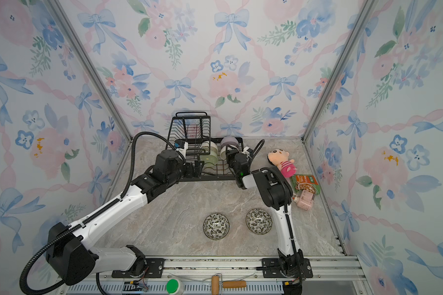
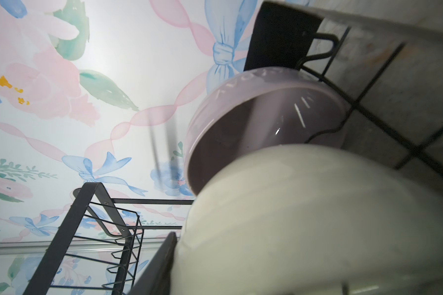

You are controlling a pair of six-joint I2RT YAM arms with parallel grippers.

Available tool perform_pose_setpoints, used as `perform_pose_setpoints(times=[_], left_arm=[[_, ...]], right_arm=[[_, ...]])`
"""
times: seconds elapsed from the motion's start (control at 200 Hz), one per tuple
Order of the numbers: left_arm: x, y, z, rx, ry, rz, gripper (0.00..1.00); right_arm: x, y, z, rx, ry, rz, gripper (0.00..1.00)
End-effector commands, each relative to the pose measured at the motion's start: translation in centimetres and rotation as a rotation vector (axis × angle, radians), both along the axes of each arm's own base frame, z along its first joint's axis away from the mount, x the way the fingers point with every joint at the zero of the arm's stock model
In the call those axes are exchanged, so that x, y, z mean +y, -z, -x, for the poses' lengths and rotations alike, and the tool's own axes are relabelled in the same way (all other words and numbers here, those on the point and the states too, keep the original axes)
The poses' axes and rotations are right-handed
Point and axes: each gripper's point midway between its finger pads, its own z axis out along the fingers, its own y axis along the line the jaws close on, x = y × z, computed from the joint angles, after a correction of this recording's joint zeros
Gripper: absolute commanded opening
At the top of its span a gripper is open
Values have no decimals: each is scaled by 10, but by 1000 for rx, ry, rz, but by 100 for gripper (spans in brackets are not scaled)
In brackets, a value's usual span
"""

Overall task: Load bowls into a dish rack
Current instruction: Place the bowl in the dish rack.

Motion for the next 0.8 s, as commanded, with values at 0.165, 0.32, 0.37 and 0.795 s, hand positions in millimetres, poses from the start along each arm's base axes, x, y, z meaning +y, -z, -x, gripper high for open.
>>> perform_pose_setpoints(times=[0.165, 0.32, 0.37, 0.795], left_arm=[[4, -4, 4, -5, -8, 32, 98], [6, -4, 6, -3, -11, 39, 98], [6, -4, 6, -2, -12, 40, 98], [21, 5, 16, -1, -39, 2, 98]], right_arm=[[-7, -35, 2, -40, 21, -13, 55], [-9, -37, 6, -29, 27, -13, 62], [-10, -37, 7, -19, 31, -12, 64], [-22, -26, 40, 61, 36, 41, 84]])
